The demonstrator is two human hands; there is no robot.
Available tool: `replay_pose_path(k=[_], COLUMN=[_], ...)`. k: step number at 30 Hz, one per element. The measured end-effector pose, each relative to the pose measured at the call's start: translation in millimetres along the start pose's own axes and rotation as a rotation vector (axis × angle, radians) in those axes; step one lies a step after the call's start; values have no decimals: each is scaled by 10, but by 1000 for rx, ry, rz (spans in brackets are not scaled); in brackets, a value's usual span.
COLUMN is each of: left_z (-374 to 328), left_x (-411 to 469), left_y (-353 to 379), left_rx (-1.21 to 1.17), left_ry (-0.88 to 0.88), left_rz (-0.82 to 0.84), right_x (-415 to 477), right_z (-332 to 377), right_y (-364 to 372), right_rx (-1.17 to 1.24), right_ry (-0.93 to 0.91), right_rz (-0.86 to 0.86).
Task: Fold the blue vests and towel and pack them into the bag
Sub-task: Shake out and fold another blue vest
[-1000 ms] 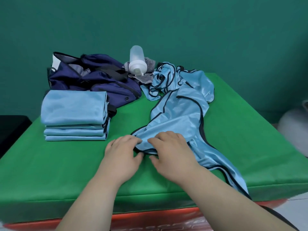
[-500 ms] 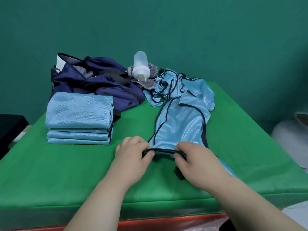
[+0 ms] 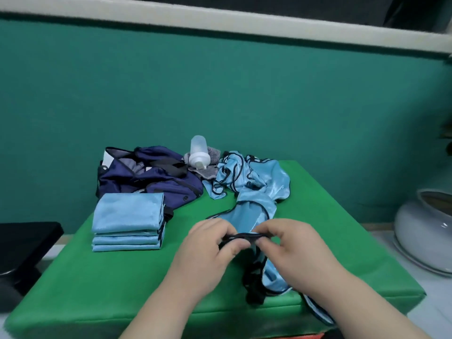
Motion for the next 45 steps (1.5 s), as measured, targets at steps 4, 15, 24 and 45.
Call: replay_pose_path(k=[4, 15, 24, 45], left_z=[-431, -1660, -1970, -1670], left_x=[-44, -187, -286, -282], left_y=[-276, -881, -1214, -1562], left_rx=[-9, -7, 109, 552], left_ry=[54, 81, 44, -191], left_rz=[114, -27, -20, 138], right_x=[-56, -408, -489, -385], right_z=[196, 821, 1111, 972], right_y=[-531, -1356, -1538, -2052], right_rx=[11, 159, 130, -211], right_ry=[-49, -139, -172, -96], right_rz=[-60, -208, -268, -135])
Point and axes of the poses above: each hand's wrist, its own x-axis towards the middle knuckle, its own y-axis out of the palm, z = x × y, the point moved 2 cm from there along x, towards the middle knuckle, and after that the axes turned 11 degrees about -y, right-handed, at the moved point
